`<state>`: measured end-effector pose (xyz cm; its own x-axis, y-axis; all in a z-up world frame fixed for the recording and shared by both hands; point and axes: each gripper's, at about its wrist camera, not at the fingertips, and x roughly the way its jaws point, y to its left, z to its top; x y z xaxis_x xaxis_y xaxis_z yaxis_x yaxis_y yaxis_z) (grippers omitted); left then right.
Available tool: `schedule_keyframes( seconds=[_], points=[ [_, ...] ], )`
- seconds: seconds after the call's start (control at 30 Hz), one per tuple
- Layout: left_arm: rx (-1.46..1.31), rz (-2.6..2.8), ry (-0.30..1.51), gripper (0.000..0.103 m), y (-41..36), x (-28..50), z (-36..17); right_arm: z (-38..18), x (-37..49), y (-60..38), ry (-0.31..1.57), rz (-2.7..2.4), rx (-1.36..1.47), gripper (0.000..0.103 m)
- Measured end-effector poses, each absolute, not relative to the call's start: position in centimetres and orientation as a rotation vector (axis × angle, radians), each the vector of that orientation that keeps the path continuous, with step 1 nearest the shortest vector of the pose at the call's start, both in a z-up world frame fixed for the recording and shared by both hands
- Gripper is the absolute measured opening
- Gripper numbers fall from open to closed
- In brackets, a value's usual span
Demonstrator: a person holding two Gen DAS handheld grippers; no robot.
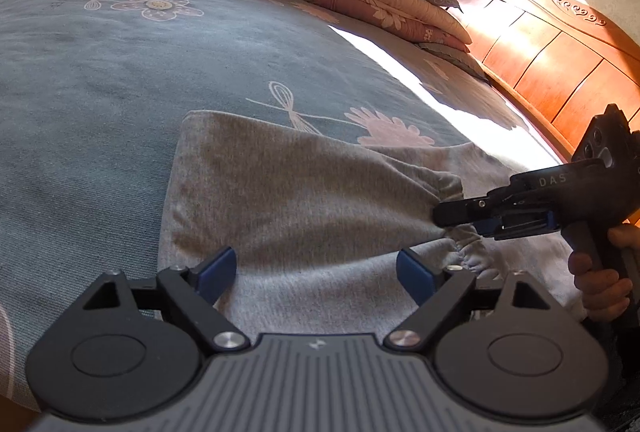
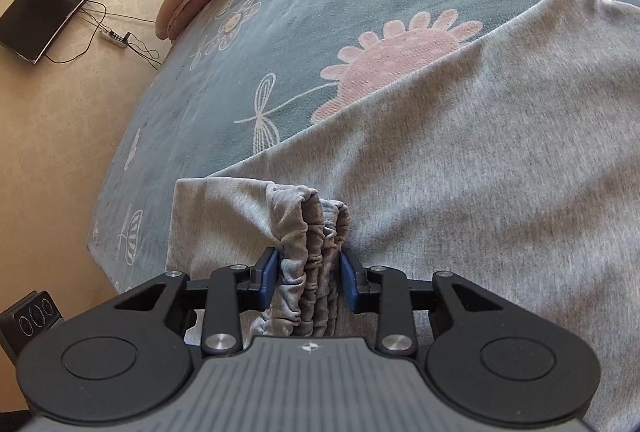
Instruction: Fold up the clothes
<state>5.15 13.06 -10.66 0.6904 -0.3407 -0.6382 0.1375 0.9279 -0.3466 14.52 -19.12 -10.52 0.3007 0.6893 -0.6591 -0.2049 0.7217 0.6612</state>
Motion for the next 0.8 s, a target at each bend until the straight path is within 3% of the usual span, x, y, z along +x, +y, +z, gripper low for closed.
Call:
schedule_keyframes(
  seconds=[0.17,0.23,0.27,0.37,0.6,0.67,0.8],
  points=[
    [-0.274,-0.201,0.677,0.087,15.2,2.9,-7.2,-7.8,13.1,-19.8,1.010,0.599,0.449,0.047],
    [-0.288,-0.150,0.629,0.087,16.9,1.6,-5.5,-6.5,12.5,-19.9,0.966,0.641,0.451,0.053],
    [-0.275,-0.118,0.617,0.087,17.4,1.2,-4.9,-6.1,12.2,-19.6,0.956,0.672,0.459,0.061],
    [-0.160,0.000,0.635,0.087,17.9,0.1,-4.1,-6.6,11.6,-17.6,0.994,0.772,0.484,0.063],
    [0.132,0.047,0.731,0.087,14.1,-2.6,-6.1,-8.1,10.3,-15.9,1.043,0.789,0.488,0.065],
    [0.254,0.047,0.752,0.087,12.6,-3.2,-7.2,-7.2,9.6,-15.9,1.011,0.796,0.461,0.076],
    [0.497,0.053,0.757,0.087,10.0,-4.1,-8.9,-6.4,8.7,-16.0,0.983,0.786,0.425,0.078]
  ],
)
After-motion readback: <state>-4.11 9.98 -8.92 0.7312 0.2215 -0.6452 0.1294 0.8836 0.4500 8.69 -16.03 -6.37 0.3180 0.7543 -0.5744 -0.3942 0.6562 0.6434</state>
